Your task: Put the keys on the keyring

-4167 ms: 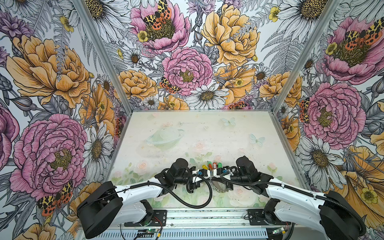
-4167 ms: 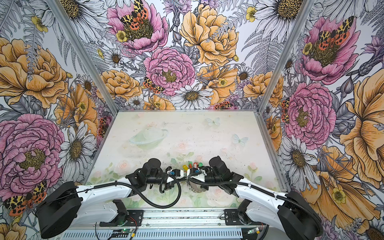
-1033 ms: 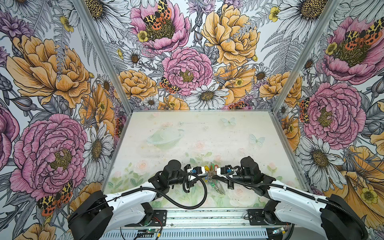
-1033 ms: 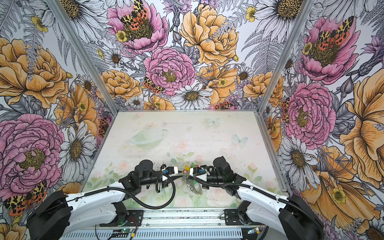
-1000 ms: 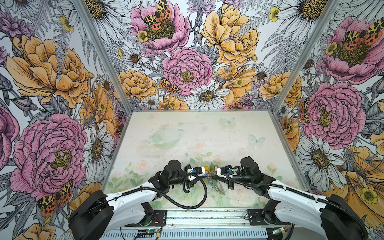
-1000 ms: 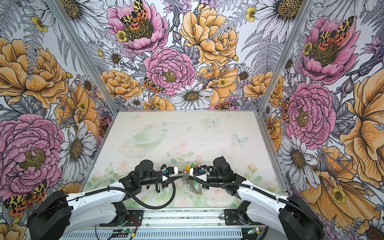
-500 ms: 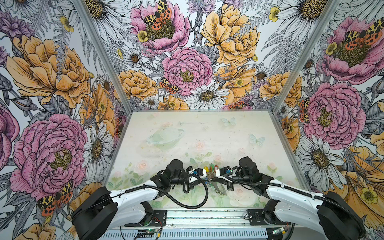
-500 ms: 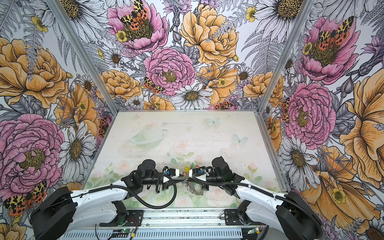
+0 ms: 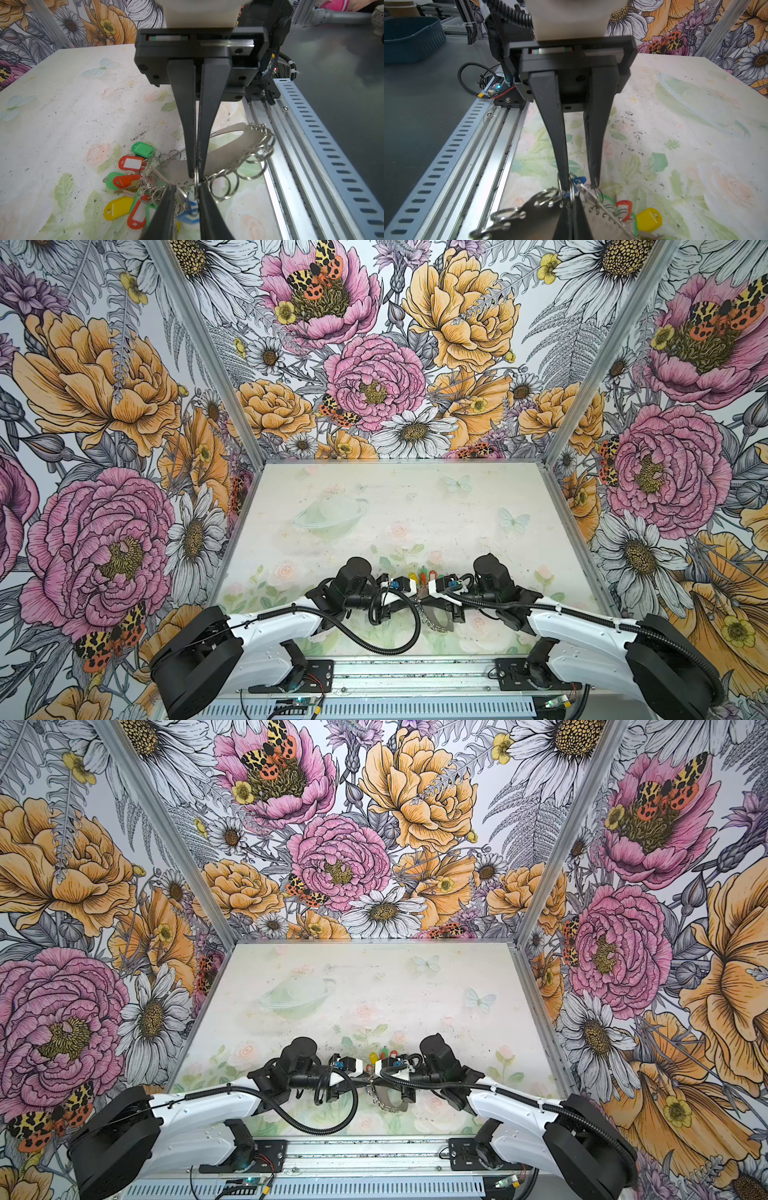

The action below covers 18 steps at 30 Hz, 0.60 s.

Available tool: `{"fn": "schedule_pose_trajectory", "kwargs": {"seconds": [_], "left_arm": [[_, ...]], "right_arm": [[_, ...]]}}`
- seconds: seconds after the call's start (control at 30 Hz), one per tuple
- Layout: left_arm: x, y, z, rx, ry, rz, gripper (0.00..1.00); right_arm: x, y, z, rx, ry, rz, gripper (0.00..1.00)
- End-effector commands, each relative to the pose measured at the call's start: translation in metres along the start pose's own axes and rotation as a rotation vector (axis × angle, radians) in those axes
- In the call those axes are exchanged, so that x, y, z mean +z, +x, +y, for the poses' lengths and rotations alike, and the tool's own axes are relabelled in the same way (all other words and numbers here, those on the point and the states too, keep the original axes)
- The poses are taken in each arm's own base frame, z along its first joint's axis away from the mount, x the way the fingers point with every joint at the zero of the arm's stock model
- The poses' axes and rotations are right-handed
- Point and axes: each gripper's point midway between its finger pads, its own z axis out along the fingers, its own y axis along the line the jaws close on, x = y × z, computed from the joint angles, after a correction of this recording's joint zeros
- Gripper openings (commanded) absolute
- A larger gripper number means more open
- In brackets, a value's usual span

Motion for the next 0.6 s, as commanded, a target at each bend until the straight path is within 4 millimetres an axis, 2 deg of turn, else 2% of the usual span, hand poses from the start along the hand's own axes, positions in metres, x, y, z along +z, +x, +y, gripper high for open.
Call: {"fn": "schedule_pose_trajectory", "kwargs": {"seconds": [0.0,0.1,0.4,0.5,0.57], "left_arm": [[0.002,-0.008,-0.004,0.002,0.037,-0.014,0.2],[0.002,-0.007,-0.001,0.006,0.022,-0.006,0.13],[0.001,-0.003,0.015,0.019,-0.071,0.029,0.03],[0.0,-0.002,0.015,0.026,-0.077,0.034,0.02],[0.0,-0.003,0.014,0.027,-0.071,0.029,0.01]], "right_arm": [[0.0,-0.035,-0.011,-0.073,0.021,-0.089,0.0],[0.0,-0.035,-0.011,-0.073,0.027,-0.091,0.0],[-0.005,-0.026,-0.018,-0.07,0.084,-0.051,0.01],[-0.006,-0.023,-0.018,-0.084,0.096,-0.036,0.13],[-0.006,-0.026,-0.018,-0.086,0.095,-0.044,0.16]]}}
